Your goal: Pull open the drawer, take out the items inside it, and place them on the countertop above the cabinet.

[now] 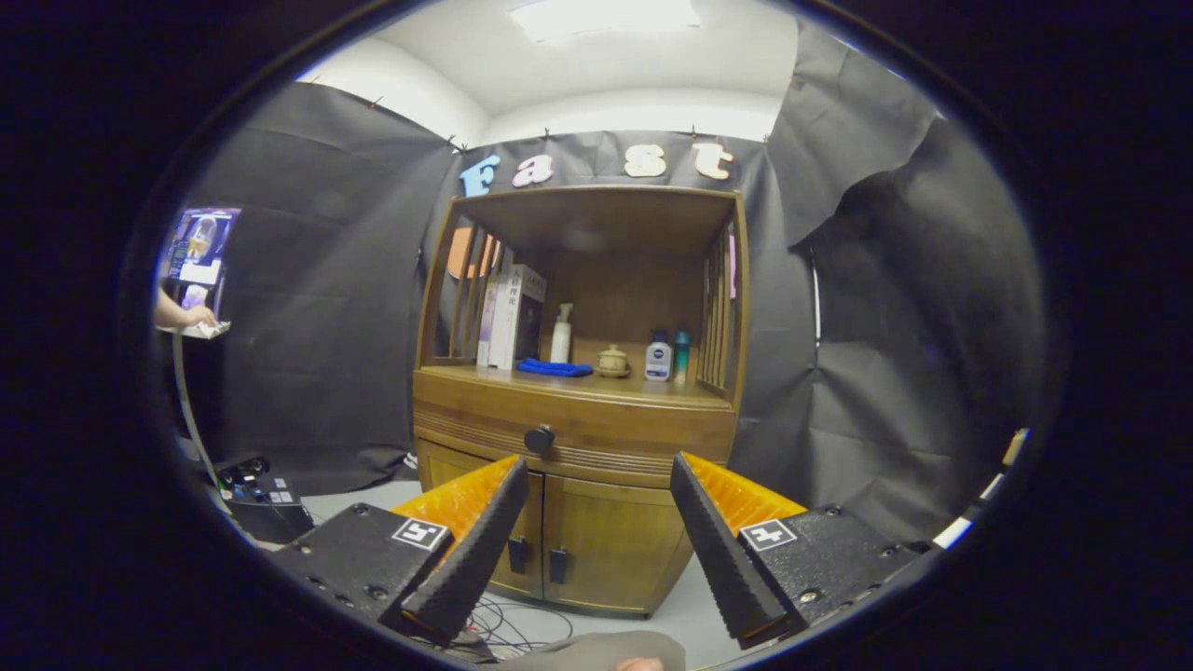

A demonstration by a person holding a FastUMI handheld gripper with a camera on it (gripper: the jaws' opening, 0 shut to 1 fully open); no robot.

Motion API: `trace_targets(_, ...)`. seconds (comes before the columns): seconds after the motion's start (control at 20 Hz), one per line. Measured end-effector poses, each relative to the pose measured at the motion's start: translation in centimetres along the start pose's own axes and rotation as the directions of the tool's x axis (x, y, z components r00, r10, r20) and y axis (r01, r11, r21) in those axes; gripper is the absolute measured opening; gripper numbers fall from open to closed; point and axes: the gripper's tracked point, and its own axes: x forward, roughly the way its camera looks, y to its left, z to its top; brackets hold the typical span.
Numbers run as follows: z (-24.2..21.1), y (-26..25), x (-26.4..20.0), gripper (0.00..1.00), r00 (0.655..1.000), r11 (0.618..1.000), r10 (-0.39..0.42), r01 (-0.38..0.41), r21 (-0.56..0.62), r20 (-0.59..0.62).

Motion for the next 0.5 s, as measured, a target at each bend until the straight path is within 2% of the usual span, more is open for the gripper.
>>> trace_targets(0.2,0.0,1.8,4.7,0.99,1.000,1.000,0.004,-0.004,-0.024,-0.021)
trace_targets(0.5,-1.3,5.3,14.3,0.99,0.998,0.999,0.004,-0.001,0.036,-0.067)
